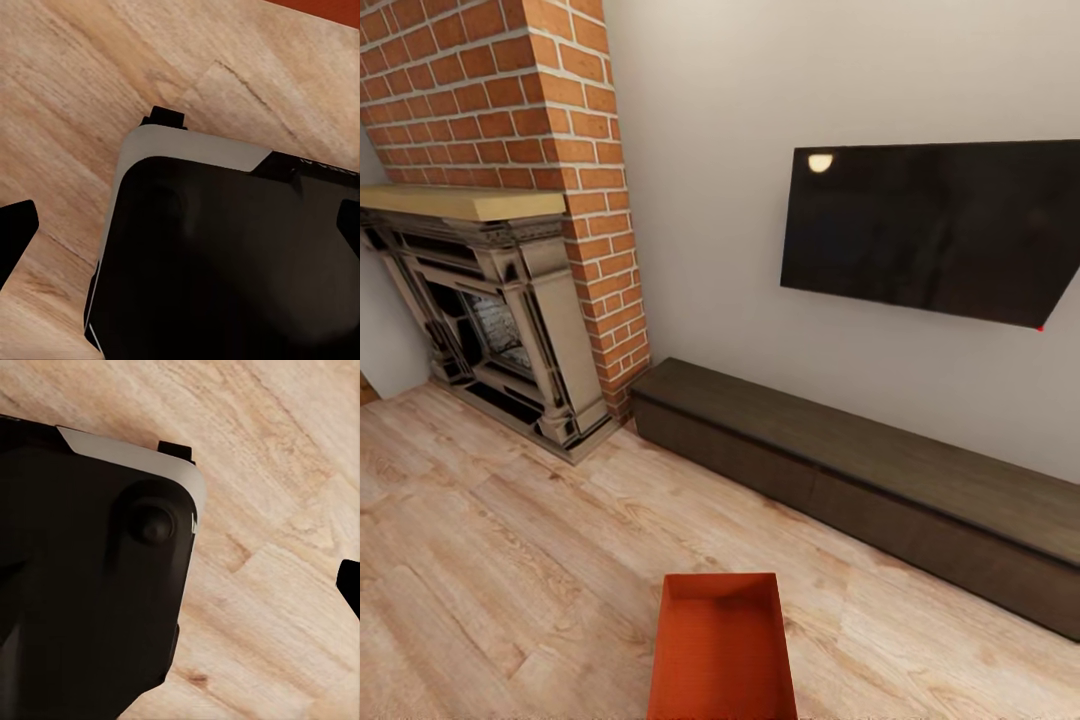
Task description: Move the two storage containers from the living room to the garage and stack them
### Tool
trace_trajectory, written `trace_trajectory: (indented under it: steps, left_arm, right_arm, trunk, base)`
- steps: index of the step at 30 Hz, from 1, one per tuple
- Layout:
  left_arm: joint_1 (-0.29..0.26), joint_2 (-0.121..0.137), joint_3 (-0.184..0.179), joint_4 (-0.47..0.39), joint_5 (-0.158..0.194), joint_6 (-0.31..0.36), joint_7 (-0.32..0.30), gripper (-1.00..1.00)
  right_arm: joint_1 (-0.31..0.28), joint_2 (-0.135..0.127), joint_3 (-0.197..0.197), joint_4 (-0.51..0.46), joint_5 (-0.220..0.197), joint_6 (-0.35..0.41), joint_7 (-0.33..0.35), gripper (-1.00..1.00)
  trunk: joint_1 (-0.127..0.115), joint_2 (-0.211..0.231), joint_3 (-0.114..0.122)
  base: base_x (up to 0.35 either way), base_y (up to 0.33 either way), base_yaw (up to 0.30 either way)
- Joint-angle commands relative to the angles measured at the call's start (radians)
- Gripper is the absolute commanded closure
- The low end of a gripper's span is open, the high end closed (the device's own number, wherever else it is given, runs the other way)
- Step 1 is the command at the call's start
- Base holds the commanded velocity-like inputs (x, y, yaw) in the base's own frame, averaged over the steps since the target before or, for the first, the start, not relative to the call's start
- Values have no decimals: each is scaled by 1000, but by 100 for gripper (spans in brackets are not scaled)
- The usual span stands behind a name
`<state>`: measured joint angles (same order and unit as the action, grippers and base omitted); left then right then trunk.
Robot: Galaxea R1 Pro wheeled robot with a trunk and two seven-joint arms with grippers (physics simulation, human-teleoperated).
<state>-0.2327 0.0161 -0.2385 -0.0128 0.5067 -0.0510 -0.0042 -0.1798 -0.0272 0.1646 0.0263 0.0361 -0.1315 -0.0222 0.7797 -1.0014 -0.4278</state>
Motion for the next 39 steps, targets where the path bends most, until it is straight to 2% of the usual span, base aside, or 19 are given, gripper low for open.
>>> trace_trajectory:
  steps: [1,39]
  left_arm:
    - [-1,0,-8,1,9,-3,0,-100]
    - [-1,0,-8,1,9,-3,0,-100]
  right_arm:
    - [-1,0,4,3,4,-5,-2,-100]
    - [-1,1,4,3,3,-2,-2,-100]
  trunk:
    - [0,-1,-3]
    - [0,-1,-62]
  base:
    - [0,0,0]
    - [0,0,0]
